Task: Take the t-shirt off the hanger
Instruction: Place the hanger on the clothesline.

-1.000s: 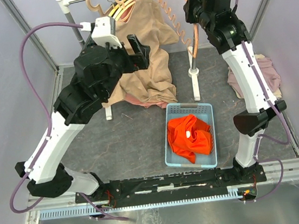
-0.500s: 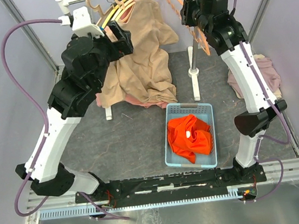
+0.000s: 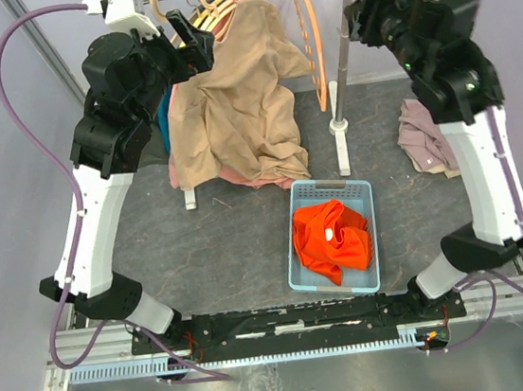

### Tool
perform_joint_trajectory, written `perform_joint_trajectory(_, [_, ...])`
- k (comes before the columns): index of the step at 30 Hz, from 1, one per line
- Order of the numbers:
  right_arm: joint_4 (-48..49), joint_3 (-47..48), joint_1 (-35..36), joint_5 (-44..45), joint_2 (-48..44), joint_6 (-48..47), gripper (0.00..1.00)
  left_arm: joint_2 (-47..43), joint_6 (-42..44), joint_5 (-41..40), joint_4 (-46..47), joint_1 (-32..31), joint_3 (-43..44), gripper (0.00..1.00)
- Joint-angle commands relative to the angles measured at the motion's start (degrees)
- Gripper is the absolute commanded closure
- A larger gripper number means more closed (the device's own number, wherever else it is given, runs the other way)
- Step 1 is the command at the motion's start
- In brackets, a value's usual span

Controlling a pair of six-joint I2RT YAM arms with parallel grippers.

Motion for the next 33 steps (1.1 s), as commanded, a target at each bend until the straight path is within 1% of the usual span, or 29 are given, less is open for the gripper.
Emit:
perform_joint_trajectory(1, [-1.79,-1.84,-0.3,-3.22,-6.81,1.4,0.46,1.71,-3.33,10.49,-1.75,3.08,1.2,0.08])
perform_joint_trajectory(6, [-3.35,-6.15,-0.25,-5.89,-12.48,2.62,0.49,4.35,-1.46,11.26,-2.86,4.47,1.61,0.1])
perform_joint_trajectory(13, [-4.03,-10.06,-0.25,-7.09,-16.34,3.27,0.49,6.5,-0.74,10.45,-4.37,4.75,2.3,0.12])
perform_joint_trajectory(20, [-3.41,-9.18,-0.19,-10.15,-15.5,5.11,0.52,6.2,-2.74,12.34,-5.06,4.71,2.42,0.15])
perform_joint_trajectory(27, [-2.46,-8.82,-0.18,-11.57,-14.5,5.99,0.53,1.66,-1.99,6.03,-2.36,4.62,-1.13,0.16])
perform_joint_trajectory(33, [-2.28,-8.2,-0.21,-11.81,-14.07,5.94,0.53,1.98,-1.76,5.47,-3.66,4.7,-1.39,0.16])
